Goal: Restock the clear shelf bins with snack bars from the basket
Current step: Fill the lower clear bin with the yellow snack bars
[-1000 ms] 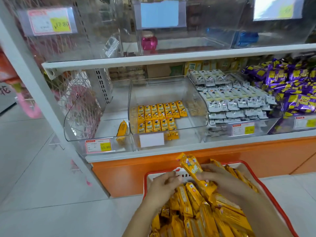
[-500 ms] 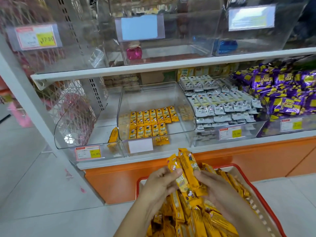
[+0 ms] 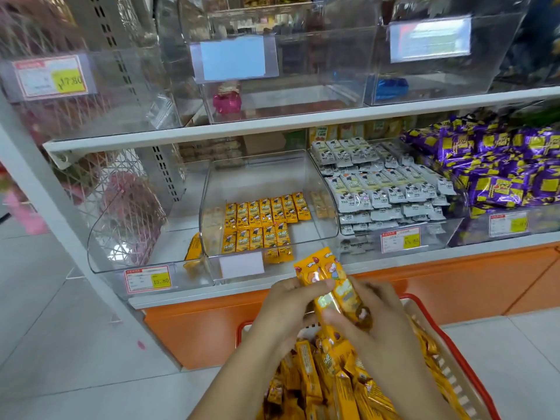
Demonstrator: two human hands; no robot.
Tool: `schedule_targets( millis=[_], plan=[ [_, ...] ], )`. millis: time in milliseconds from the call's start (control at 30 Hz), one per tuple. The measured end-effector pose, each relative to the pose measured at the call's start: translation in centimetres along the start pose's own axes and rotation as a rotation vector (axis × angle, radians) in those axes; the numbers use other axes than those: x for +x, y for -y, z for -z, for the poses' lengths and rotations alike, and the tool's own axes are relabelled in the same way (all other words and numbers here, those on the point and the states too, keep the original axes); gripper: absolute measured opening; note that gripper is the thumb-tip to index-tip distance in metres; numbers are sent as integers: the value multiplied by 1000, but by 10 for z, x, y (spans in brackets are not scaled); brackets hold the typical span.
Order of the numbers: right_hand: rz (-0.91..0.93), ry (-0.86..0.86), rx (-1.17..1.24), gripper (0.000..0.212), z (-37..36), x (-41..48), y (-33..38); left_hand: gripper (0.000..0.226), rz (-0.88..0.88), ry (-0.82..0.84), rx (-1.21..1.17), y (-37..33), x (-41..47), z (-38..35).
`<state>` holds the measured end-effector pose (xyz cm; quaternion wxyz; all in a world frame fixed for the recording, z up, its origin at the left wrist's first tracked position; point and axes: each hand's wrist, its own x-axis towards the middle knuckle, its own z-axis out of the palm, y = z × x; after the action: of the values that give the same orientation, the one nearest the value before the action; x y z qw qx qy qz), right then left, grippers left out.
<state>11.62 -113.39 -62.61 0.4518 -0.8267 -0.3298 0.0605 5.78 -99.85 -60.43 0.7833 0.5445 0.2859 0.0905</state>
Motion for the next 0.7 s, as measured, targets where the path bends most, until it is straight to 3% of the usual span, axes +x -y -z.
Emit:
schedule_targets(
  millis=[100,200,300,367,433,533,600,700],
  plan=[
    [136,-100,-215,92,-3,7,13,25,-26,-15,-25,-17,2,-9],
    [238,-211,-363,84,2,25,29,23,-95,-4,14,-41,6,-10],
    [213,-113,-361,74,15,54,58,18,-174,-9,135,-72,7,1],
    [202,-76,-447,69,21,80,74,12,-312,-157,348,-89,12,23],
    [173,-22,-579,66,21,108,86,8,-482,-424,628,-101,16,52],
    [101,90,-767,56,6,149,95,37,-522,-725,910,-102,18,91],
    [34,186,-912,56,-9,173,99,42,-482,-779,930,-97,21,111],
    [-29,289,-1076,61,-37,196,99,32,-474,-722,931,-78,30,127]
  ],
)
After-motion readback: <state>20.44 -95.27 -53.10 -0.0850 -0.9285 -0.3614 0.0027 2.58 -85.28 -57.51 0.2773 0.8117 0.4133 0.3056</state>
